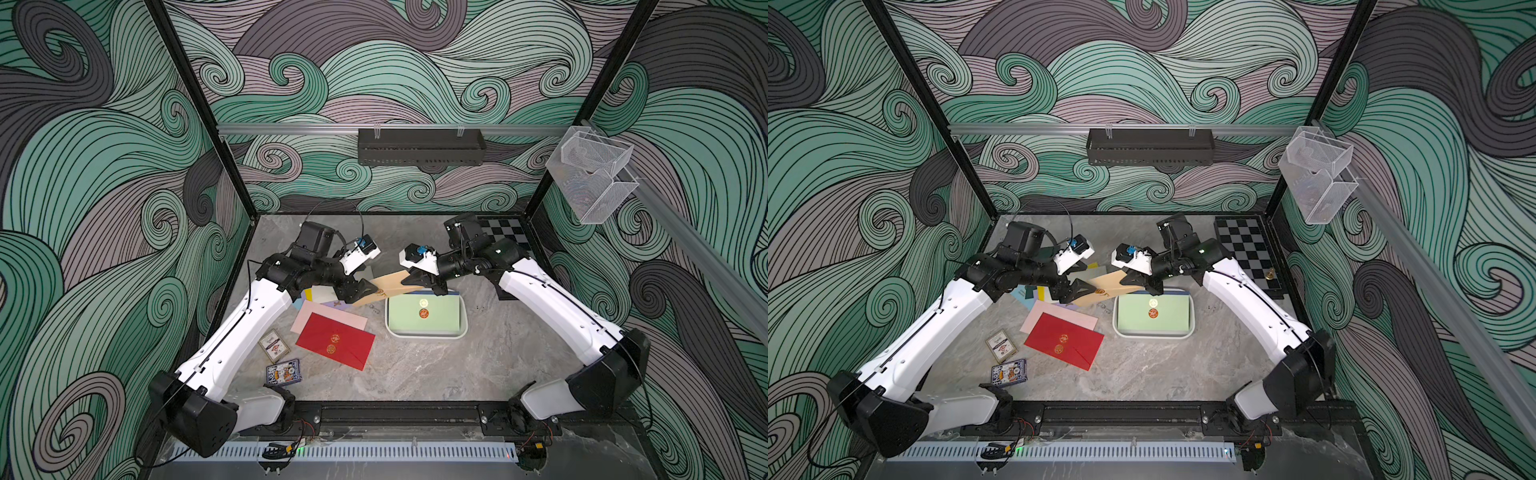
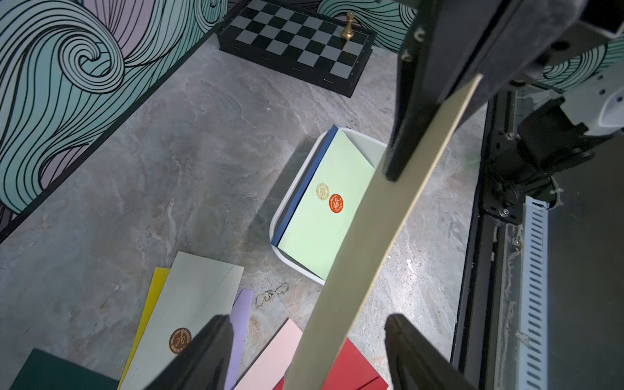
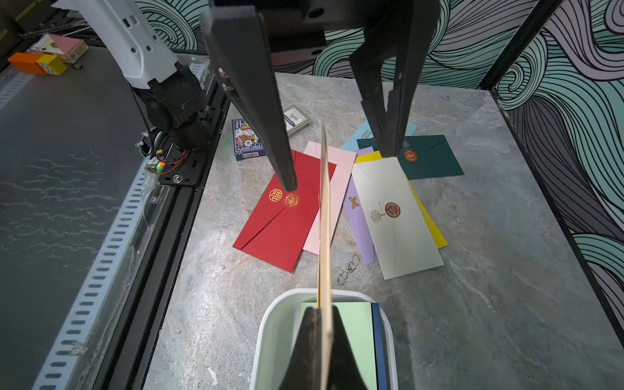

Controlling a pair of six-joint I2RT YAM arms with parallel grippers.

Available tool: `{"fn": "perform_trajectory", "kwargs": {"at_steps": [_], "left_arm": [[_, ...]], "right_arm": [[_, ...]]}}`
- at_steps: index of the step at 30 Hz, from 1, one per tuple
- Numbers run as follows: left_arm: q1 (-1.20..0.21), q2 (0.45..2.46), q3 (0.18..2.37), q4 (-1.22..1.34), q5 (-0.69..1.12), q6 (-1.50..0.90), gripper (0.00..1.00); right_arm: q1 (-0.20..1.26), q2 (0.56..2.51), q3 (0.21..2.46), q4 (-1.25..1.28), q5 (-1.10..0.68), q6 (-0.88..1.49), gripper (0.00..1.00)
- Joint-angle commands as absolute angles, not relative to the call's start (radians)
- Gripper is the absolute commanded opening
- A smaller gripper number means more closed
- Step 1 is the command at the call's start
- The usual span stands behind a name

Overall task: Put the sealed envelopes into the storage box
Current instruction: Pick up the envelope from the center of the board.

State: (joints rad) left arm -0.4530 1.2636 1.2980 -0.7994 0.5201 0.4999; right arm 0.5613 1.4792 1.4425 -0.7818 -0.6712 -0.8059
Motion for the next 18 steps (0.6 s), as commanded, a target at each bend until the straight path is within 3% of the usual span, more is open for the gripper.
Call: {"fn": "perform_trajectory", "kwargs": {"at_steps": [1, 6, 10, 11, 13, 14, 18], "left_arm": [[-0.474, 1.289, 1.345, -0.867, 0.504, 0.556, 0.67], [-0.495, 1.307, 1.35, -0.884, 0.469, 0.568, 0.42], [-0.496, 1.307, 1.361, -0.868, 0.452, 0.541, 0.03], [-0.496, 1.302, 1.365, -0.856, 0.441, 0.518, 0.0], [-0.494, 1.287, 1.364, -0.819, 0.433, 0.466, 0.0], [-0.494, 1.276, 1.358, -0.802, 0.434, 0.451, 0.0], [-0.467, 1.213, 1.331, -0.718, 0.493, 0.371, 0.0]], "right_arm": [[0.585, 1.471, 1.432, -0.801, -0.672, -0.871, 0.0], [0.591, 1.475, 1.44, -0.802, -0.673, -0.868, 0.0], [0.593, 1.473, 1.449, -0.805, -0.687, -0.865, 0.0], [0.592, 1.473, 1.452, -0.801, -0.689, -0.86, 0.03], [0.589, 1.469, 1.474, -0.778, -0.673, -0.766, 0.43], [0.588, 1.467, 1.492, -0.769, -0.675, -0.715, 0.53], [0.522, 1.387, 1.436, -0.544, -0.754, -0.505, 0.71]]}}
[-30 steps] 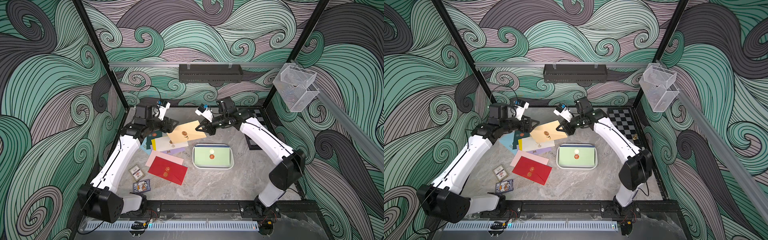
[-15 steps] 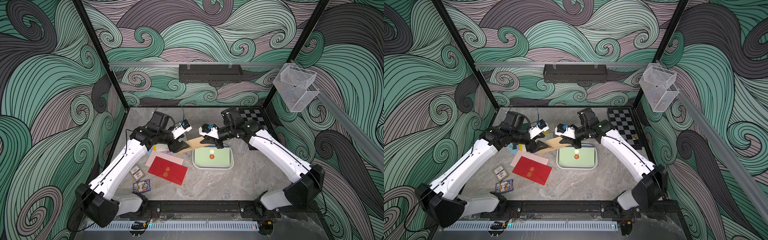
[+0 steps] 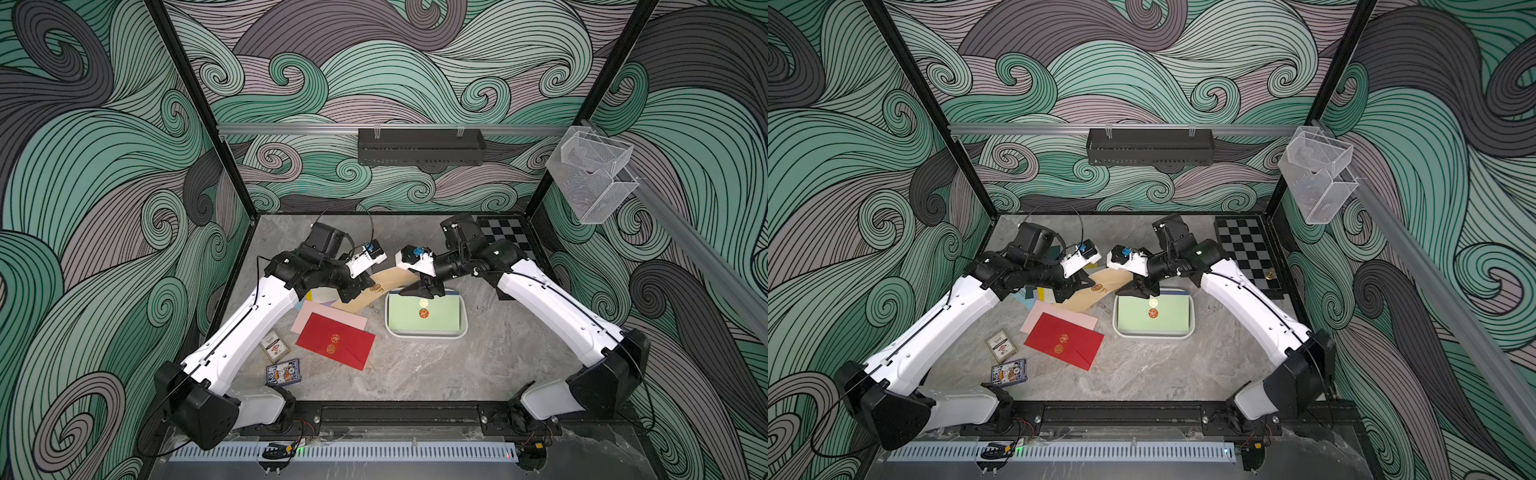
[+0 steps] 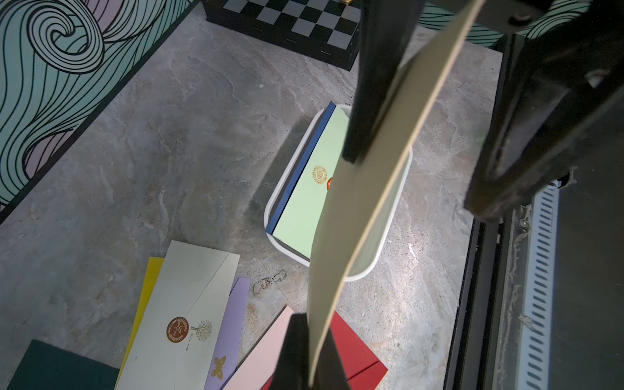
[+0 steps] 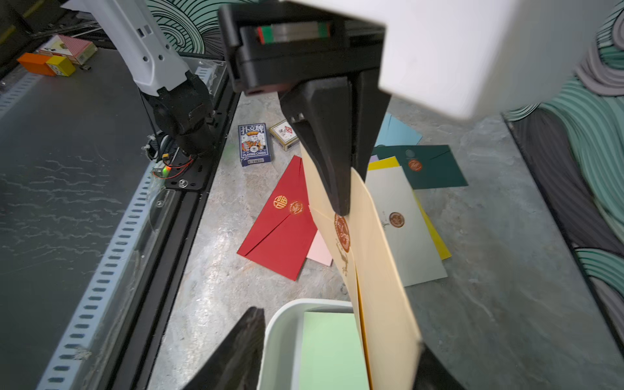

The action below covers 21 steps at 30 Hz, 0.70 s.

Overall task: Put the sealed envelopes into the storage box
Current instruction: Pick up the envelope from the center of the board.

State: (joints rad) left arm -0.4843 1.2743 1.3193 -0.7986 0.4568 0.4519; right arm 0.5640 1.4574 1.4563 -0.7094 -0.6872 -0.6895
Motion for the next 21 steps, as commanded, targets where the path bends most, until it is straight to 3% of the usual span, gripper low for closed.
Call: {"fn": "perform_trajectory", "kwargs": {"at_steps": [1, 4, 7, 14, 21], "left_arm": [[-0.454, 1.197, 1.321, -0.685, 0.523, 0.334, 0.0], [-0.411, 1.152, 1.303, -0.568, 0.601, 0.191, 0.0], [-0.392, 1.111, 1.287, -0.431, 0.653, 0.037, 0.0], [-0.374, 1.051, 1.194, -0.072, 0.788, -0.274, 0.0], [-0.376, 1.063, 1.172, 0.048, 0.902, -0.396, 0.0]], "right_arm": [[0.496, 1.351, 1.389, -0.444, -0.758, -0.431, 0.76], [0.41, 1.253, 1.249, -0.136, -0.74, -0.186, 0.89], [0.344, 1.202, 1.167, 0.006, -0.75, -0.024, 0.93], [0.34, 1.185, 1.046, 0.216, -0.907, 0.14, 0.89], [0.375, 1.262, 1.083, 0.427, -1.037, 0.401, 0.79]]}}
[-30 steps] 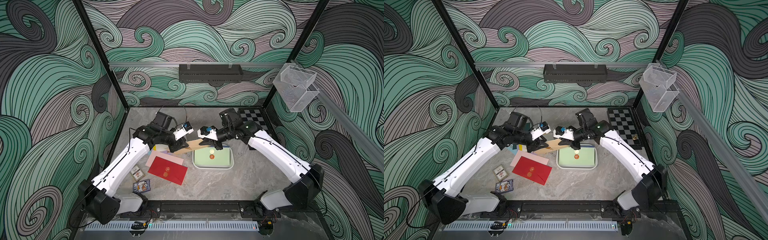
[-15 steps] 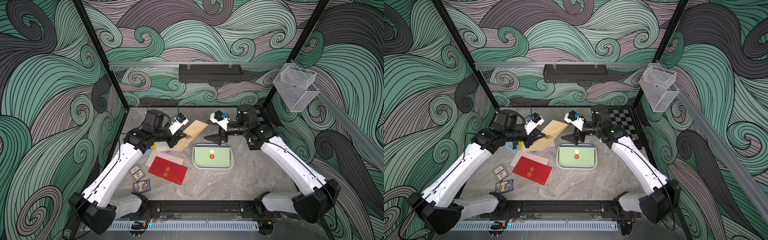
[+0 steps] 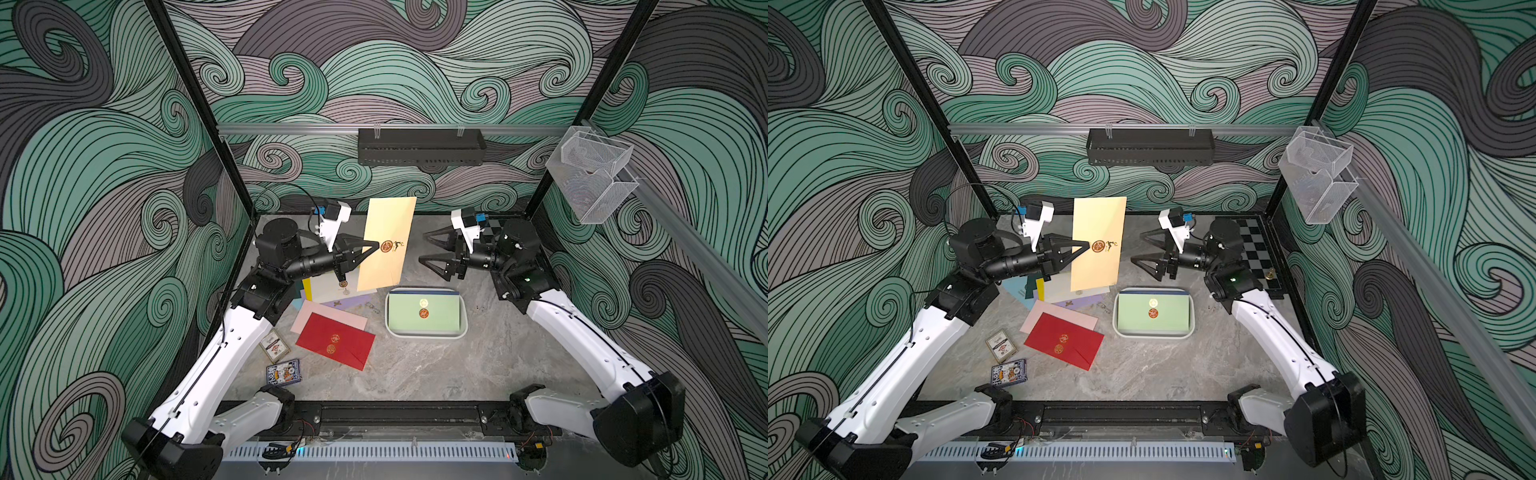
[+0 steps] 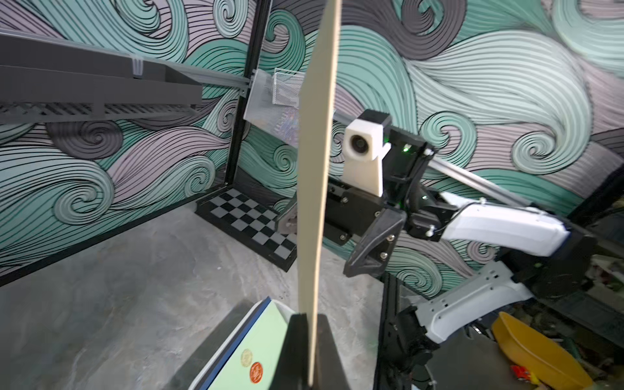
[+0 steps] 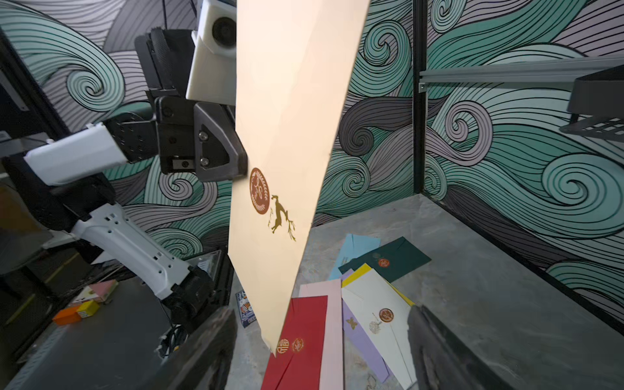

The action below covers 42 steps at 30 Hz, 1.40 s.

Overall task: Put the sealed envelopes into the storage box
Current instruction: Pick up the envelope from the center of the board.

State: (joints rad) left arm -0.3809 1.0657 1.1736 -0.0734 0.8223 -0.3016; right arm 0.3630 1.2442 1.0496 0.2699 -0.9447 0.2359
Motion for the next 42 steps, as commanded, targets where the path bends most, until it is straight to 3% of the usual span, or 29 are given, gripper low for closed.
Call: {"fn": "perform_trajectory", "kwargs": {"at_steps": [1, 13, 16, 20, 23, 25, 29, 31, 36, 42], "left_arm": [[-0.376, 1.062, 1.168, 0.049, 0.893, -0.399, 0.0], [-0.376, 1.083, 1.154, 0.095, 0.919, -0.434, 0.0], [-0.376, 1.09, 1.151, 0.103, 0.913, -0.441, 0.0], [-0.376, 1.103, 1.146, 0.117, 0.878, -0.45, 0.0], [-0.376, 1.114, 1.145, 0.132, 0.881, -0.464, 0.0], [-0.375, 1.112, 1.146, 0.109, 0.873, -0.45, 0.2], [-0.374, 1.082, 1.146, -0.022, 0.817, -0.353, 0.49], [-0.373, 1.047, 1.145, -0.17, 0.663, -0.258, 0.65], [-0.318, 0.995, 1.066, -0.42, 0.198, -0.164, 0.69], [-0.239, 0.895, 0.918, -0.468, 0.195, -0.121, 0.69]], "right_arm": [[0.382, 1.273, 1.088, 0.458, -1.05, 0.442, 0.77], [0.425, 1.363, 1.158, 0.598, -1.09, 0.654, 0.56], [0.433, 1.369, 1.165, 0.578, -1.093, 0.667, 0.39], [0.445, 1.383, 1.16, 0.556, -1.129, 0.665, 0.27], [0.443, 1.379, 1.158, 0.536, -1.134, 0.644, 0.11], [0.442, 1.368, 1.176, 0.477, -1.135, 0.581, 0.0], [0.42, 1.348, 1.274, 0.14, -1.117, 0.313, 0.0], [0.393, 1.355, 1.346, -0.122, -1.09, 0.103, 0.0], [0.357, 1.372, 1.467, -0.594, -0.87, -0.304, 0.0], [0.421, 1.491, 1.616, -1.022, -0.461, -0.696, 0.0]]}}
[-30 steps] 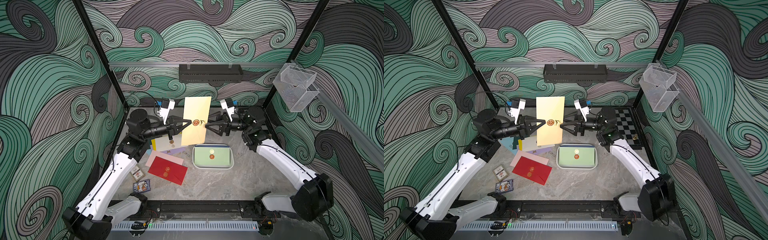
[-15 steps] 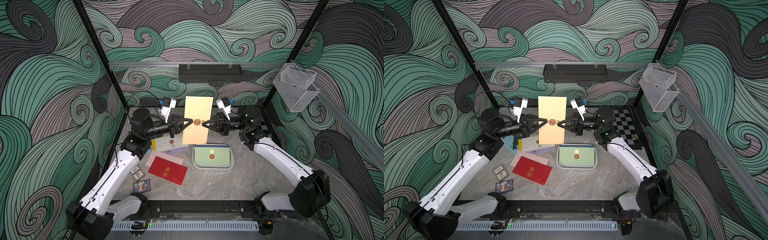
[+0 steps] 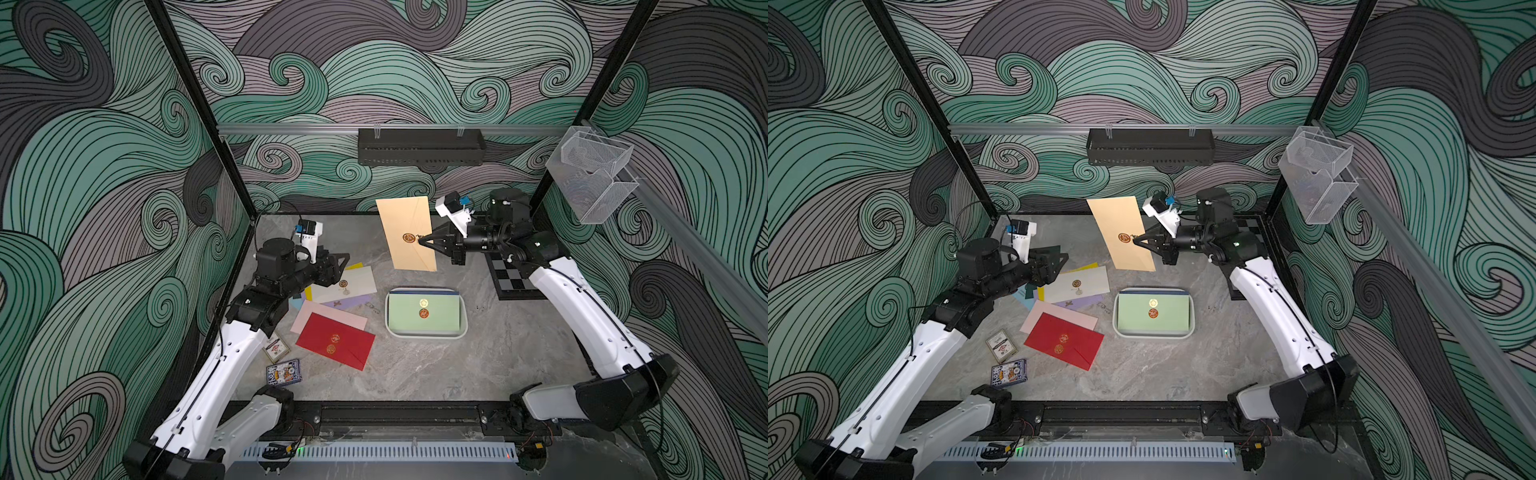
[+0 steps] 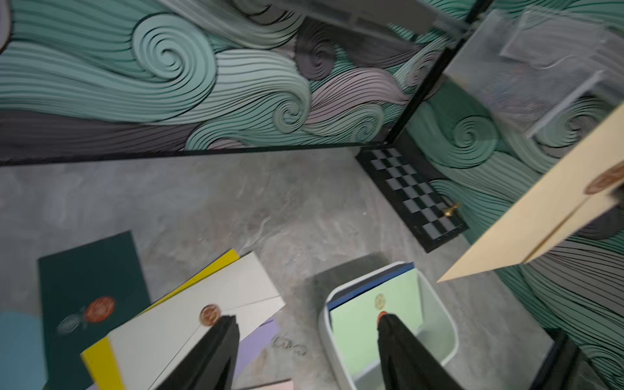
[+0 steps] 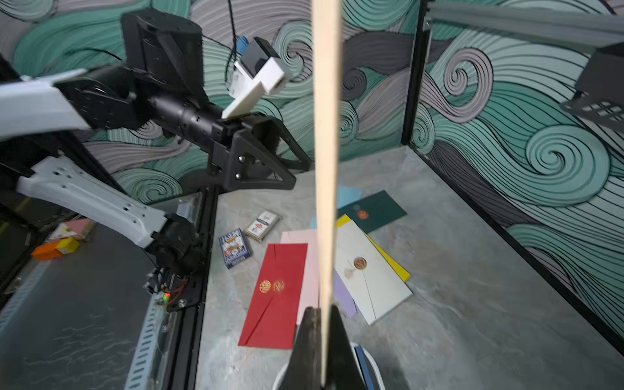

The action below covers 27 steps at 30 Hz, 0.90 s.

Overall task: Put the sealed envelopes into the storage box
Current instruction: Pick up the envelope from the center of the board, then place the envelope in the storage box.

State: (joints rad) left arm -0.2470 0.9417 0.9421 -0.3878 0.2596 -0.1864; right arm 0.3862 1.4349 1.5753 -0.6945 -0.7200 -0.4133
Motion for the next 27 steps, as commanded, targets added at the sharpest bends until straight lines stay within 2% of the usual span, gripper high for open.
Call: {"fn": "perform_trajectory", "kwargs": {"at_steps": [1, 7, 12, 21, 27], "left_arm": [[-0.239, 0.884, 0.904, -0.47, 0.203, -0.111, 0.69], [-0.239, 0.865, 0.86, -0.484, 0.188, -0.077, 0.69], [-0.238, 0.858, 0.827, -0.464, 0.185, -0.083, 0.68], [-0.238, 0.822, 0.759, -0.439, 0.172, -0.082, 0.68], [-0.238, 0.812, 0.741, -0.431, 0.172, -0.078, 0.68]], "right_arm": [[0.443, 1.507, 1.627, -1.058, -0.387, -0.735, 0.0], [0.569, 1.599, 1.655, -1.184, -0.145, -0.872, 0.0], [0.651, 1.683, 1.616, -1.231, -0.013, -0.917, 0.0], [0.676, 1.71, 1.567, -1.233, 0.091, -0.93, 0.0], [0.676, 1.706, 1.535, -1.234, 0.085, -0.939, 0.0]]}}
